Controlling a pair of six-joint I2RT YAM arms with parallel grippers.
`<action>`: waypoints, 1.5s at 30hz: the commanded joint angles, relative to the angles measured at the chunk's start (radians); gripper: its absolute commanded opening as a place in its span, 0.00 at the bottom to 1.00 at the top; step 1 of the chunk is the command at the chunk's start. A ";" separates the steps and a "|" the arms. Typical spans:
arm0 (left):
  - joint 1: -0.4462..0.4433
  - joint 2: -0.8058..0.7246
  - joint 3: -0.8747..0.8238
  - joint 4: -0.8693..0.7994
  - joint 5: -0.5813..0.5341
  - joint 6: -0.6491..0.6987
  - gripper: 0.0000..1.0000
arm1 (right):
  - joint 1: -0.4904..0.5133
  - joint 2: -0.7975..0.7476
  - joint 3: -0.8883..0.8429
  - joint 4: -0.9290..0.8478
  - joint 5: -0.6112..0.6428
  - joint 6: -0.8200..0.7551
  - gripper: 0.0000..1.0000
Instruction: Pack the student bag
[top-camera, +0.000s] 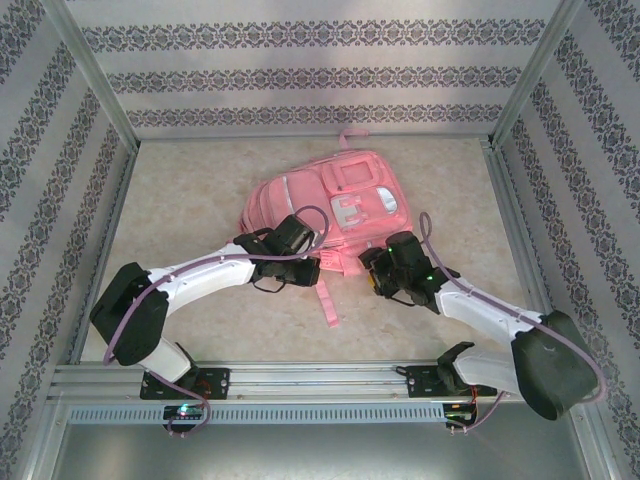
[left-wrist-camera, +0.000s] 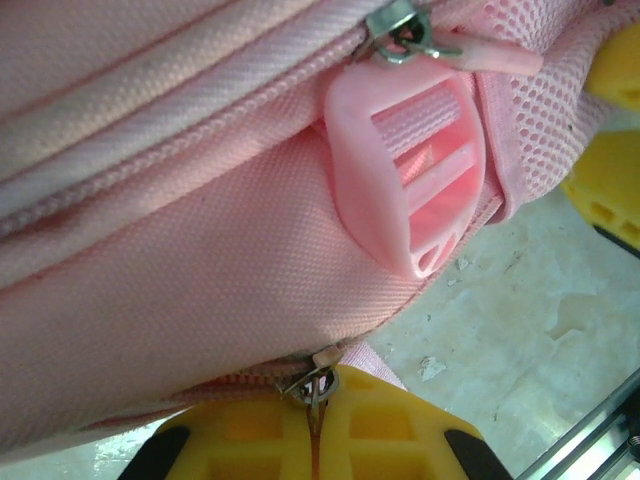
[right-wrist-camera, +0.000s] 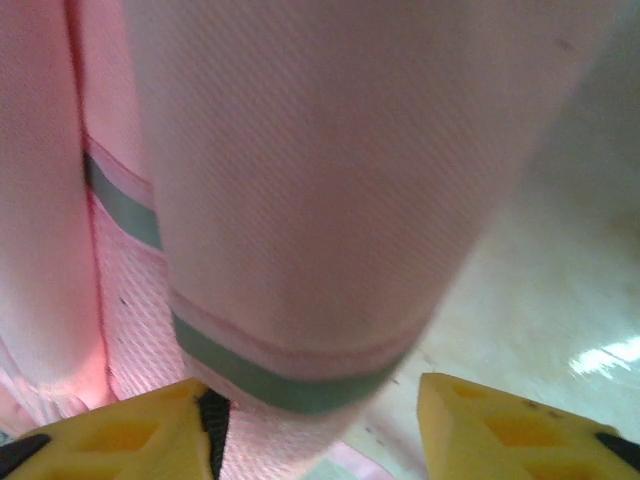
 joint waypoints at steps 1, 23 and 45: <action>-0.021 -0.005 0.036 -0.007 0.028 -0.007 0.00 | -0.023 0.034 -0.021 0.181 0.024 0.000 0.49; 0.028 -0.053 -0.030 -0.066 -0.063 0.026 0.00 | -0.171 0.048 0.005 0.013 0.005 -0.222 0.00; 0.016 0.002 0.046 -0.051 0.071 0.059 0.00 | -0.185 0.002 0.156 -0.270 -0.132 -0.276 0.39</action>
